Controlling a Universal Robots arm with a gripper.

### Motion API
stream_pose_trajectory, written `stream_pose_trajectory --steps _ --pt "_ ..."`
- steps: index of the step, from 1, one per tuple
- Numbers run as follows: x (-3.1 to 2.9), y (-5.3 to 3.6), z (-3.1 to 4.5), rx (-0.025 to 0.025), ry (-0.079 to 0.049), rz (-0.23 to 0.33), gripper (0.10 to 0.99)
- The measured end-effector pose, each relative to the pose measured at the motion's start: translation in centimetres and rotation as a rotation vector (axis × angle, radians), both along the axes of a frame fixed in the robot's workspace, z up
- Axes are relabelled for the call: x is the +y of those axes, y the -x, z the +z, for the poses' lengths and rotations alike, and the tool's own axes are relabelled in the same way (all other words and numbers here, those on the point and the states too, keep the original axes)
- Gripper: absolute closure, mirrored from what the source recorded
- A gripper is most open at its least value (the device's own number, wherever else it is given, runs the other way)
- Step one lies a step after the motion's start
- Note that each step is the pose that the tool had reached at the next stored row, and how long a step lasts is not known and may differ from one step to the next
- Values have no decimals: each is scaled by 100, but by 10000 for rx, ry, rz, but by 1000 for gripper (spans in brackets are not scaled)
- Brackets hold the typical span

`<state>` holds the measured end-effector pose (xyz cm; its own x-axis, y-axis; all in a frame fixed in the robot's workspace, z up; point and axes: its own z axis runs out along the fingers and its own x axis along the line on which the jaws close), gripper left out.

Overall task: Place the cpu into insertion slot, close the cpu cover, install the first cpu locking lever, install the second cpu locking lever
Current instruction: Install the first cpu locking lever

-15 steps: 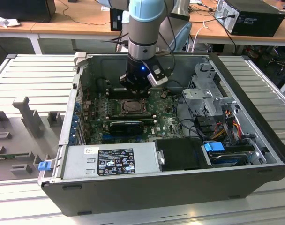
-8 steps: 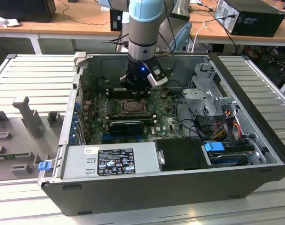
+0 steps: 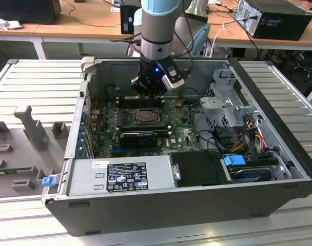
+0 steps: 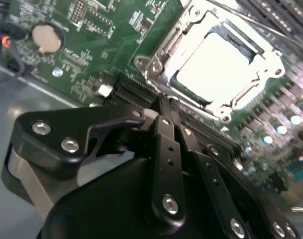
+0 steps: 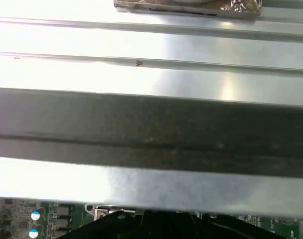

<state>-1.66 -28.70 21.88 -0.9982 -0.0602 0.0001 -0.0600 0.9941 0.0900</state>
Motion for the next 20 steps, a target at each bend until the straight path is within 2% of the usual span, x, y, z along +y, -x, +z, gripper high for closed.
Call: stream_pose_trajectory --steps 20 --pt "-154 -3 0 3 0 0 980"
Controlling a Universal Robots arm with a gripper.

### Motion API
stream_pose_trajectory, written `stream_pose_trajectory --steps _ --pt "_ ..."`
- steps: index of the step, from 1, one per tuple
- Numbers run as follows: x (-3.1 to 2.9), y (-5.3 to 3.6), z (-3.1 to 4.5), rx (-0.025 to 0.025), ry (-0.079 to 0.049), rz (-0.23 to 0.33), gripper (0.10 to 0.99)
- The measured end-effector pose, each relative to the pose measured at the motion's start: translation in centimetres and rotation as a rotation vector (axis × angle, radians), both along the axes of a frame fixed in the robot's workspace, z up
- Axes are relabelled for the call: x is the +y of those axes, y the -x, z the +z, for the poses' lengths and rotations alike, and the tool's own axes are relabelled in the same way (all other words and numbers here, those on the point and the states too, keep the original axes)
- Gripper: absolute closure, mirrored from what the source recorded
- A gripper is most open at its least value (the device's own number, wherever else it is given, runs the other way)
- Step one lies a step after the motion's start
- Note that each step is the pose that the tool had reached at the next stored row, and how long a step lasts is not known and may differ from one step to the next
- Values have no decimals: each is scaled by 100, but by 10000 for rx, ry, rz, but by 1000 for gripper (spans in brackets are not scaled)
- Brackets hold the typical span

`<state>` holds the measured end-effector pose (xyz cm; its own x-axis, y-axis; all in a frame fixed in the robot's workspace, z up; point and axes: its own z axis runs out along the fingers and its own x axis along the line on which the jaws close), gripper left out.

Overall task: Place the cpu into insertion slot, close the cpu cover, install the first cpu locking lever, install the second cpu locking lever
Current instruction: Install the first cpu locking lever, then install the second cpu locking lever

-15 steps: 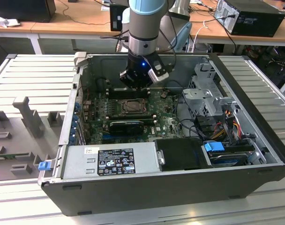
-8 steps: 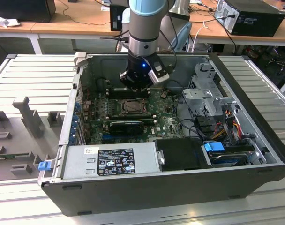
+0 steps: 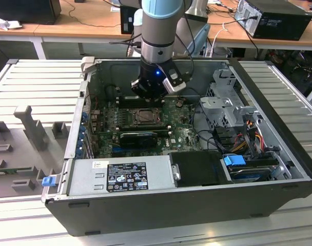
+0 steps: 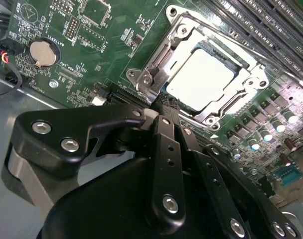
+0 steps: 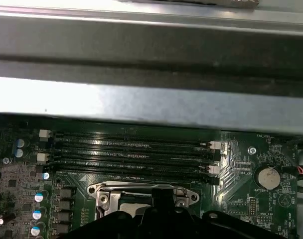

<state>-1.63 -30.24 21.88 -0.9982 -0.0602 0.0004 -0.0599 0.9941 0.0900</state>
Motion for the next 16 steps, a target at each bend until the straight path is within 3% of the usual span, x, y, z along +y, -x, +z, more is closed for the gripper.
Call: stream_pose_trajectory --steps 4,13,16 --pt "-38 0 0 0 1 1 980" --pt "-53 -1 0 1 3 2 980" --pt "-118 -1 -1 0 2 0 980"
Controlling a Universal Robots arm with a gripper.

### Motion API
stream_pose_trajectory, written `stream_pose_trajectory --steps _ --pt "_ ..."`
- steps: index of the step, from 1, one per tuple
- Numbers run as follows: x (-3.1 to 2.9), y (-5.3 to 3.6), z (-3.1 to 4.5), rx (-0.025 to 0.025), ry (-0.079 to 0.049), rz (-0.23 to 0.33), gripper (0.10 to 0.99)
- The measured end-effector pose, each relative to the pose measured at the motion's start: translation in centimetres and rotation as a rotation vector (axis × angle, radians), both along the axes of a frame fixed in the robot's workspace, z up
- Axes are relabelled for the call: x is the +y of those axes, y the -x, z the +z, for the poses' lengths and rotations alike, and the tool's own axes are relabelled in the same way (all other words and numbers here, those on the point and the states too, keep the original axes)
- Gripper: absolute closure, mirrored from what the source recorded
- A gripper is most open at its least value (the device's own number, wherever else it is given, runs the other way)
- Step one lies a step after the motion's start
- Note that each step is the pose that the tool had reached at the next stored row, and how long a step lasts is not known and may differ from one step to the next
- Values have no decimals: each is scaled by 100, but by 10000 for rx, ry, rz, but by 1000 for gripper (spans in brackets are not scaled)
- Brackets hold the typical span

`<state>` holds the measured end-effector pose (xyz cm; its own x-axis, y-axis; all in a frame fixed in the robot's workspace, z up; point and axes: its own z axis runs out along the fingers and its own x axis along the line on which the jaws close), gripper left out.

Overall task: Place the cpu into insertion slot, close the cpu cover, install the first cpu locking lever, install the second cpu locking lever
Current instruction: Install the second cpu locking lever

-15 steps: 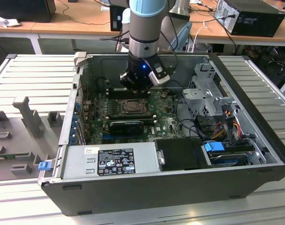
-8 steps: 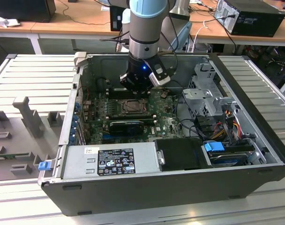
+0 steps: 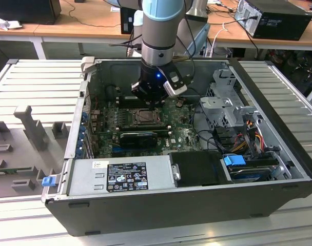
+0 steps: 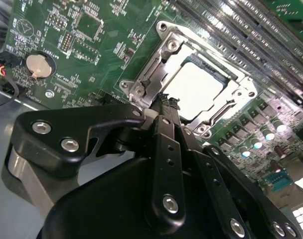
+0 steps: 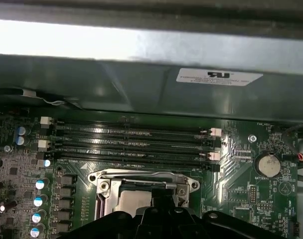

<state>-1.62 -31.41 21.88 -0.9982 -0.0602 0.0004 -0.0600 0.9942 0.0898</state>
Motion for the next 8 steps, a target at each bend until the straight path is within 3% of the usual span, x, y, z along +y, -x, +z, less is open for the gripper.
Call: stream_pose_trajectory --steps 4,6,8 --pt "-34 1 37 -1 1 0 980" --pt "-41 0 136 0 0 0 980" --pt "-52 1 159 -1 -1 0 980"
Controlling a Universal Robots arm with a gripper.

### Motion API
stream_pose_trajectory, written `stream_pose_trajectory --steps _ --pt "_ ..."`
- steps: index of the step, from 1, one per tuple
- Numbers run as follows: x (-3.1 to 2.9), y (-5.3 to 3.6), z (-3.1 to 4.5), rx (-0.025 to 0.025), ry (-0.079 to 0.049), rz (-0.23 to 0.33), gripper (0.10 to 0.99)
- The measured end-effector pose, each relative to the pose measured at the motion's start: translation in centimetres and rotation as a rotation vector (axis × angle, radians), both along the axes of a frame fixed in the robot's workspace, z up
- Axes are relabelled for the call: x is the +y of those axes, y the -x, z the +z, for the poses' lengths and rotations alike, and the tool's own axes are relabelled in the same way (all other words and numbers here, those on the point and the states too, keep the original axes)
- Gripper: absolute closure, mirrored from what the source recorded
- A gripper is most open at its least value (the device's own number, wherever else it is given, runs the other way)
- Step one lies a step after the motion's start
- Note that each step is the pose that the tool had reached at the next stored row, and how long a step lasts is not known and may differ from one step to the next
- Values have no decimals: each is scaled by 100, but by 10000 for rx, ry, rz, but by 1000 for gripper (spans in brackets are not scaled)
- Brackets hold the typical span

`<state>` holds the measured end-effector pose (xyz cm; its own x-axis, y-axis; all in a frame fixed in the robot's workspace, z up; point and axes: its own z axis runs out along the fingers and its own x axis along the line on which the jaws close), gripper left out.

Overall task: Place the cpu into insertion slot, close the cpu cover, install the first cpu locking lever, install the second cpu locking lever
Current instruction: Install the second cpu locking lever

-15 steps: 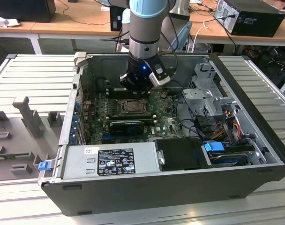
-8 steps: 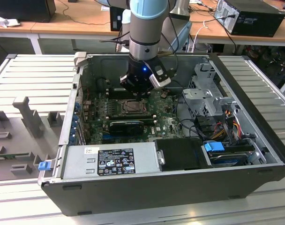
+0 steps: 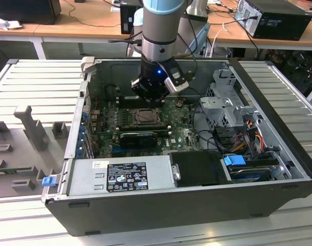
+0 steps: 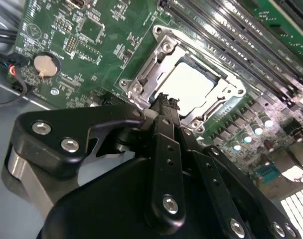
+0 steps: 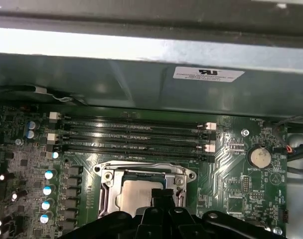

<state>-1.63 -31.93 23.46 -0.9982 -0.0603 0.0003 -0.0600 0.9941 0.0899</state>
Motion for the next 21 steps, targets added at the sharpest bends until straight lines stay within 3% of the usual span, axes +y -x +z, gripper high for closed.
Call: stream_pose_trajectory --steps 7,21 --pt "-72 0 1 1 1 0 980" --pt "-150 0 0 0 0 -2 980"
